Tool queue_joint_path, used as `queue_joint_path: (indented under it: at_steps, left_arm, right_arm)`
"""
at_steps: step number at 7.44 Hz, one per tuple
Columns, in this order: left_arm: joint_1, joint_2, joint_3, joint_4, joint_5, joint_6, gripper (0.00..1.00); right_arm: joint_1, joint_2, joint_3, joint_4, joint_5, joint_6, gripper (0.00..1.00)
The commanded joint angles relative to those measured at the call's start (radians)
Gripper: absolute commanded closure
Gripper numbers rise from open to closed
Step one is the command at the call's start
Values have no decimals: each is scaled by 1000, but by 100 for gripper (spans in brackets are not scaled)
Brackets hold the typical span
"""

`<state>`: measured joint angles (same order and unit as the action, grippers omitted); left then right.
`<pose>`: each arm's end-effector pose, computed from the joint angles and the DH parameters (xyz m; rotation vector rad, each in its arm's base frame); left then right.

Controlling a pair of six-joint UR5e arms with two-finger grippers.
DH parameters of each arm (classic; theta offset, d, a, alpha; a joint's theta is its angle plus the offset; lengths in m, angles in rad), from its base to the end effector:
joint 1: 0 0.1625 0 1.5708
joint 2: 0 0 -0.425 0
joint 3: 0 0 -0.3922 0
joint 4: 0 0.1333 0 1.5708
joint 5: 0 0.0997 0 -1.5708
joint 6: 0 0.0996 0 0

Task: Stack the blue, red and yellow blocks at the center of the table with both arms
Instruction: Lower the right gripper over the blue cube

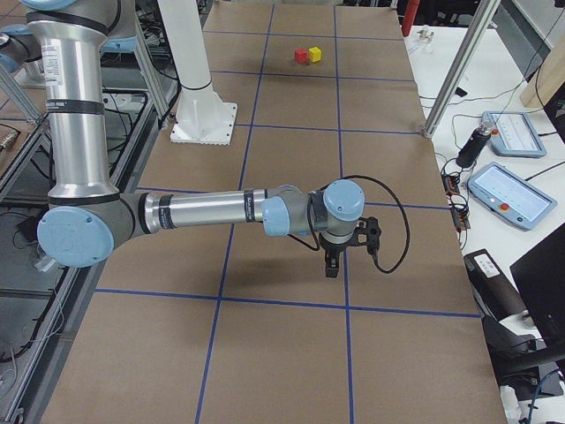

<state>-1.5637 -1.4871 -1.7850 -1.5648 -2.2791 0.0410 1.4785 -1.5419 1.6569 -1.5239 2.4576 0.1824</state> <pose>-0.0652 -0.4621 0.5976 0.1313 0.7054 0.0901 0.0088 -0.5134 0.5884 0.0286 -0.8970 0.0122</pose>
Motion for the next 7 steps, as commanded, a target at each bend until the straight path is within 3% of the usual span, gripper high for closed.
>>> queue_joint_path:
  at_steps: [1, 4, 6, 7]
  left_arm:
    - [4, -5, -11, -4, -2, 2, 0]
    - [10, -5, -11, -26, 0, 4, 0]
    - [10, -7, -11, -31, 0, 4, 0]
    - [10, -6, -11, -50, 0, 0, 0]
  right_arm:
    - [-103, -1, 64, 5, -2, 65, 0]
    - [-286, 2, 110, 163, -74, 352, 0]
    - [-430, 15, 109, 192, -191, 571, 1]
    - [-466, 19, 107, 215, -206, 615, 1]
